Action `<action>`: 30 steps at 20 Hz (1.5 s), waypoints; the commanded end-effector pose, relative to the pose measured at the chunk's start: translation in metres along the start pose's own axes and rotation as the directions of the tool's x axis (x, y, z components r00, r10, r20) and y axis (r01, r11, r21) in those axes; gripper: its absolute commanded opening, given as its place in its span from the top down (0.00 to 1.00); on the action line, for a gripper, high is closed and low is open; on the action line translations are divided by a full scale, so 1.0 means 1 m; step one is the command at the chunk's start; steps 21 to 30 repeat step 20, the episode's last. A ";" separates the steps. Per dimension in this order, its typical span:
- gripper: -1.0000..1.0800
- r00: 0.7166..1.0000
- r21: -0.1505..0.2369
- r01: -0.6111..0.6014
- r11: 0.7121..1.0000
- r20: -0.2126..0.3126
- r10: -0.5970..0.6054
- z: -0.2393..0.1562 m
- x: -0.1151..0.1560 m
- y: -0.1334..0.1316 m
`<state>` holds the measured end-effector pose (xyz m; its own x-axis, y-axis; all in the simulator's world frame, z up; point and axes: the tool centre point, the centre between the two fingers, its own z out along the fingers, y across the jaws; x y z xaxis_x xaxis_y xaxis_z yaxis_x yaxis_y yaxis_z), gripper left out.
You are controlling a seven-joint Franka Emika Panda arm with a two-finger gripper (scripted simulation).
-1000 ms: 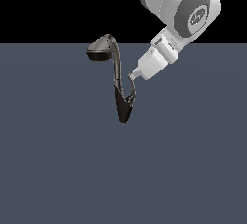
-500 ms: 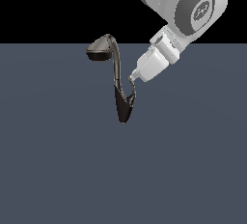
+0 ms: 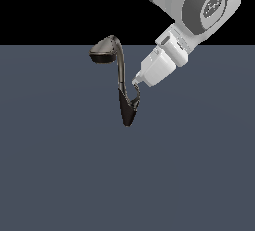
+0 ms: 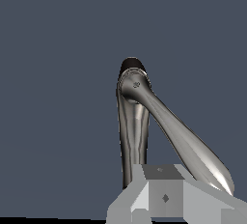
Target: Turn on the faucet by rotating a designated handle.
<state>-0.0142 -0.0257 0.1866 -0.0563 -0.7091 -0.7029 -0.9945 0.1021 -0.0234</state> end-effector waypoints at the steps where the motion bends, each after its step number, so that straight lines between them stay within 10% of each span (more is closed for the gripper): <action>1: 1.00 1.000 -0.012 -0.013 1.000 0.003 0.013 0.002 0.009 0.016; 30: 1.00 1.000 -0.018 -0.011 1.000 0.006 0.011 0.003 0.066 0.057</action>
